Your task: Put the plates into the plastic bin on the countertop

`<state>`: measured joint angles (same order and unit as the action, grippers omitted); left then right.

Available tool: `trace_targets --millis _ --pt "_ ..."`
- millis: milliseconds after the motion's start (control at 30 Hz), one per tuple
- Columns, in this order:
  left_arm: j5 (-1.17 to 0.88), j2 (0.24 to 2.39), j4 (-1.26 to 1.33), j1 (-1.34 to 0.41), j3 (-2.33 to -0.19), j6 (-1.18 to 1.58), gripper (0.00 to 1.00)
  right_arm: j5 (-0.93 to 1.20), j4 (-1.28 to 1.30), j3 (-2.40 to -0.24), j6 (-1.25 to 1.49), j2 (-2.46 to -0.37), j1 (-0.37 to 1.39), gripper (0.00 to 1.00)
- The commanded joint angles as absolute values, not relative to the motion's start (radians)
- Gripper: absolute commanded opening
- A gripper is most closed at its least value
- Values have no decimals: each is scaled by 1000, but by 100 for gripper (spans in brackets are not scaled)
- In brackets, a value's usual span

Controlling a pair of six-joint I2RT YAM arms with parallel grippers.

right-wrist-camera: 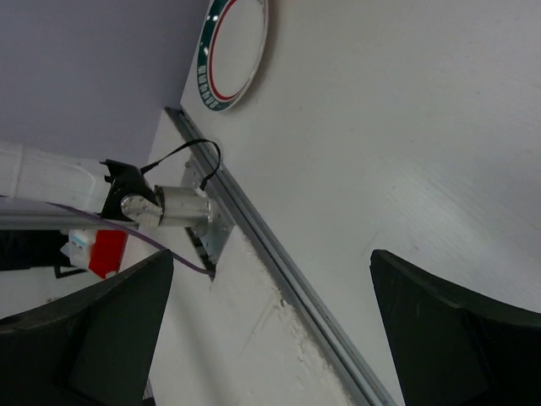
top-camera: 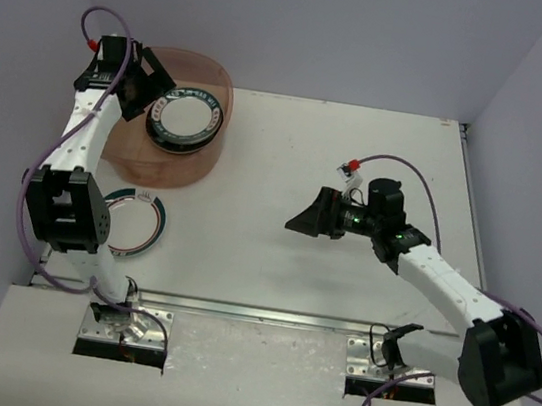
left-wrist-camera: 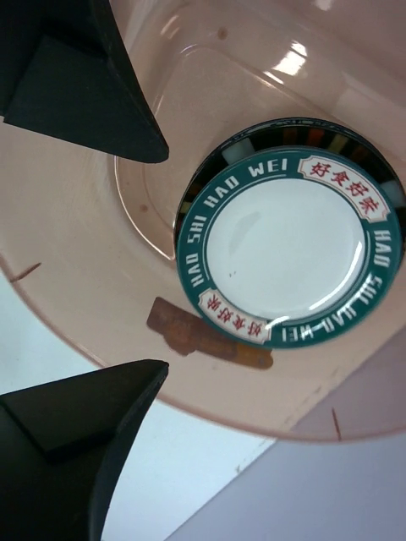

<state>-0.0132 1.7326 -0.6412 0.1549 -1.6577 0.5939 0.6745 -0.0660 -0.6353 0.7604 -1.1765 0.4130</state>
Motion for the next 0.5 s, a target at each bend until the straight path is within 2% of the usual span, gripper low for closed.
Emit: trace_targets --millis 0,167,233,467 --pt "-86 1450 -562 121 -1528 533 100 630 -388 -718 905 -1385 583 99" --pt "-249 1152 -468 114 -1297 469 100 495 -606 -880 1091 -1810 734 97" --pt "-234 1053 -507 114 -1264 436 100 459 -660 -968 1142 -1962 794 95" --pt "178 732 -448 110 -981 471 100 447 -685 -1320 1266 -2346 933 79"
